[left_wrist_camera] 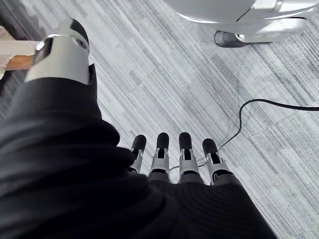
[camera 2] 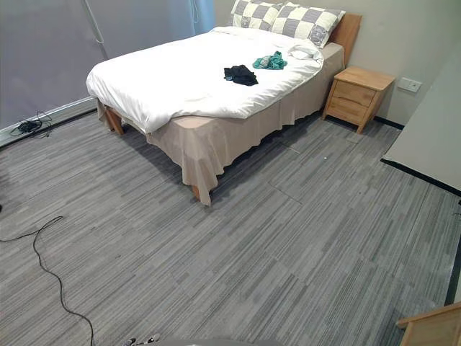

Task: Tidy the bed and pick cloth on bed and put in laundry

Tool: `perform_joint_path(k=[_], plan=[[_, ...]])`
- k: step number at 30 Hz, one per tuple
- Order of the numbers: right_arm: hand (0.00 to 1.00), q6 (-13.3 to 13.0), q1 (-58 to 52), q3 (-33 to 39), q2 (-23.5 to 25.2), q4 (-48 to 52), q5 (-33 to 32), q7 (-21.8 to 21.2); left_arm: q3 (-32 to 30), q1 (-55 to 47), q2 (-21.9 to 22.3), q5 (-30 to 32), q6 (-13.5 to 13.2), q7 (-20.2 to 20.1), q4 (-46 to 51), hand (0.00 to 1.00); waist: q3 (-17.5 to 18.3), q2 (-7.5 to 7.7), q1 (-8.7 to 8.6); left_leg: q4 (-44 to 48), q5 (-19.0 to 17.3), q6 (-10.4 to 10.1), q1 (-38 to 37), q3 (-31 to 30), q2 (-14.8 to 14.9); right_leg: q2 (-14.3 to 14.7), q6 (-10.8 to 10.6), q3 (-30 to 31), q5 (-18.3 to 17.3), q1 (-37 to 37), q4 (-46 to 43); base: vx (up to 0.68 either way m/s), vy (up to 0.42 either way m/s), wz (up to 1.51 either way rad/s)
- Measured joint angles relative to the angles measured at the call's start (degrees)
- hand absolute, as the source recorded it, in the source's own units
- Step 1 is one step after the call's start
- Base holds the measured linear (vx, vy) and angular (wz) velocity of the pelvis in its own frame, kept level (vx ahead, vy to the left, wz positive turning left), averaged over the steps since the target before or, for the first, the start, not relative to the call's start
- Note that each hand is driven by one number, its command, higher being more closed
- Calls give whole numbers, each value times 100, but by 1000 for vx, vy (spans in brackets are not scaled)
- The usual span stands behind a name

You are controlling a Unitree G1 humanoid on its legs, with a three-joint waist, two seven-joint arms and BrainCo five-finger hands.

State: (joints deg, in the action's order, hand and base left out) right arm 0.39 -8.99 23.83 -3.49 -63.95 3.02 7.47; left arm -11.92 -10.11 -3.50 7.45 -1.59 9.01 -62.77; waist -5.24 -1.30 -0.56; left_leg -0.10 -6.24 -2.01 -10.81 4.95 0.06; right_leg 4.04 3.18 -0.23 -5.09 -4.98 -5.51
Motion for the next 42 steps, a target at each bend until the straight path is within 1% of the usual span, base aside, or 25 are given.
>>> perform_joint_path(k=[7,13,17,21,24,30,33,37,39,40,41,42], plan=[[0,-1,103,112,70,-16,112,0,-3,14,-10,3,-2,3,-10,0,-92,48,-4,-2,0,-1,-112,22,12,12,-11,-22,16,-174,211,32,-5,2],[0,-4,175,127,76,-32,112,0,-6,14,-9,3,-8,21,-9,0,-102,58,-2,-33,0,-1,-129,40,23,22,-27,-18,26,-201,291,-1,-5,0],[0,-6,207,217,83,-35,113,-2,-6,21,-10,5,-35,21,-2,0,-170,65,5,-115,0,-2,-214,136,55,61,-61,41,72,-275,377,-29,-18,-7],[0,-7,229,217,91,-34,115,-2,-6,23,-35,10,-36,16,16,0,-249,117,0,-131,-1,-2,-215,162,82,90,-44,52,88,-269,401,-37,-33,-3],[0,-8,230,215,89,-34,158,-6,-3,24,-34,11,-36,13,16,0,-249,114,1,-149,-1,-2,-201,181,93,104,-2,49,116,-275,461,-19,-37,0],[0,-7,230,215,86,-33,164,-10,2,24,-34,18,-35,4,16,0,-249,112,1,-169,-1,-2,-196,250,107,126,4,92,119,-268,496,-9,-32,-4],[0,-6,230,215,83,-32,171,-12,5,46,-35,115,-32,0,11,0,-253,112,1,-191,-1,-2,-192,321,109,138,4,165,119,-235,496,-23,-22,-12],[0,-3,304,209,82,-22,195,-12,27,135,-70,120,-27,-2,-7,0,-280,95,18,-195,-3,0,49,493,133,187,15,340,126,147,328,-22,-22,-25],[0,-3,377,207,100,-21,196,-14,30,186,-109,119,-26,-3,-6,0,-375,149,30,-177,-5,2,121,615,147,208,-37,418,57,313,110,13,-24,-30],[0,-4,431,207,130,-15,197,-17,34,235,-137,117,-24,-6,-9,0,-467,181,54,-149,-43,52,120,655,135,212,-56,448,-135,487,-270,-7,-28,-20],[0,-4,450,209,165,-9,196,-16,46,262,-153,117,-24,-9,-7,0,-517,195,59,-98,-108,114,108,678,109,193,-172,437,-357,659,-692,-17,-37,-20],[0,-4,451,214,177,8,203,-23,65,270,-163,115,-26,-10,-7,0,-553,193,64,-37,-235,151,53,727,86,132,-605,314,-645,910,-1355,-11,-29,-18]])
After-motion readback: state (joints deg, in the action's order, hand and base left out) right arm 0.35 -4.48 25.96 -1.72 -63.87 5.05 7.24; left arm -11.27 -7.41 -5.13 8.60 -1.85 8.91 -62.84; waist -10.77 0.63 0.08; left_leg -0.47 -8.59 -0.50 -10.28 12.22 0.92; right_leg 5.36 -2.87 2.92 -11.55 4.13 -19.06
